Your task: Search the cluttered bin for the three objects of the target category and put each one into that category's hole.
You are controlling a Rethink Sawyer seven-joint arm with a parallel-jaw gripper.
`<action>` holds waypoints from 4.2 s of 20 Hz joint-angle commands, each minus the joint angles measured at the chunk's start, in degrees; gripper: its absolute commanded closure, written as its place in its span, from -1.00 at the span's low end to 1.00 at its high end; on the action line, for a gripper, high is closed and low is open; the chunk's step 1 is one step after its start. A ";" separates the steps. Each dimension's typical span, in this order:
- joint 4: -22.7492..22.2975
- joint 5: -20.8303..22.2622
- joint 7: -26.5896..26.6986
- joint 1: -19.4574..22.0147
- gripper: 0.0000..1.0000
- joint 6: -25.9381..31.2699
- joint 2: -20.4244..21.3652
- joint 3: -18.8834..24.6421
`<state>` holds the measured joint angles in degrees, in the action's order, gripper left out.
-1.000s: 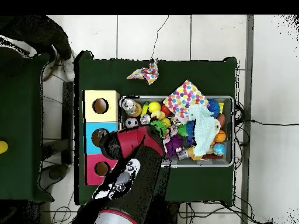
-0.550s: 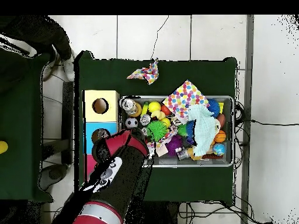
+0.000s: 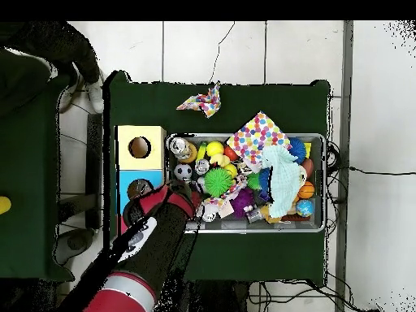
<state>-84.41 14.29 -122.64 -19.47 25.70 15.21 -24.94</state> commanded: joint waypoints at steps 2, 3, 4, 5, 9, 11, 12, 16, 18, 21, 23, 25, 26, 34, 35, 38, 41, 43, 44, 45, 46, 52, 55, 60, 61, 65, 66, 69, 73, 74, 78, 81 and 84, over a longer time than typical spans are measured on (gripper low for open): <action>5.17 -3.68 -9.97 -0.21 -1.00 2.71 -3.50 1.91; 6.62 -2.93 -8.22 -1.00 -1.00 5.49 -3.85 1.34; 8.28 -2.48 -6.71 -1.66 -1.00 8.13 -4.50 1.12; 10.05 -1.86 -4.80 -1.79 -1.00 9.84 -5.41 1.51; 14.38 -2.10 -6.03 -2.80 -1.00 10.19 -8.97 1.08; 15.54 -2.76 -7.81 -3.37 -1.00 10.69 -9.99 0.39; 15.74 -3.46 -9.59 -3.74 -1.00 10.33 -10.50 -0.10; 16.22 -5.73 -14.28 -4.57 -1.00 9.17 -11.44 -1.53; 16.74 -6.27 -12.28 -3.48 -1.00 10.33 -10.25 -0.89; 18.40 -7.97 -11.28 -2.47 -1.00 12.92 -9.16 -0.41; 19.36 -8.48 -10.64 -2.69 -1.00 15.96 -8.49 -1.09; 19.52 -9.13 -10.14 -3.00 -1.00 18.73 -6.97 -1.32; 19.20 -9.64 -10.60 -3.13 -1.00 19.34 -6.17 -1.43; 16.33 -10.28 -10.36 -2.71 -1.00 19.34 -2.50 -1.41; 16.02 -10.29 -10.02 -2.56 -1.00 19.38 -1.96 -1.32; 14.18 -10.79 -9.44 -1.74 -1.00 18.60 0.50 -0.62; 10.92 -13.06 -10.47 0.17 -1.00 15.20 3.04 1.53; 9.61 -14.23 -10.89 1.24 -1.00 13.18 3.67 2.30; 8.73 -14.69 -11.10 1.57 -1.00 11.83 4.00 2.54; 7.93 -15.36 -11.49 1.95 -1.00 10.75 4.24 2.90; 7.34 -15.80 -11.45 2.22 -1.00 9.90 4.44 3.09; 4.65 -18.48 -8.86 4.93 -1.00 7.96 6.85 5.16; 3.74 -19.45 -7.93 6.42 -1.00 6.77 7.29 6.51; 1.68 -20.56 -7.55 8.17 -1.00 5.16 8.06 7.99; 1.58 -20.13 -6.83 8.24 -1.00 5.87 8.38 7.55; -0.11 -17.25 -1.24 10.02 -1.00 8.60 11.43 6.88; -0.44 -16.73 -0.55 10.47 -1.00 8.67 11.99 6.81; -0.92 -15.74 2.02 12.16 -1.00 9.04 13.02 7.95; -3.27 -16.92 -0.61 13.34 1.00 7.53 14.18 8.79; -3.10 -15.89 -0.46 13.14 1.00 6.96 14.13 8.06; -3.55 -13.40 3.40 15.12 1.00 6.79 15.65 9.17; -4.54 -12.46 5.02 16.96 1.00 6.59 16.84 10.99; -4.58 -11.66 6.50 18.62 1.00 7.34 17.54 12.70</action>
<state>-83.41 -1.04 -122.65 -4.41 32.75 31.75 -20.77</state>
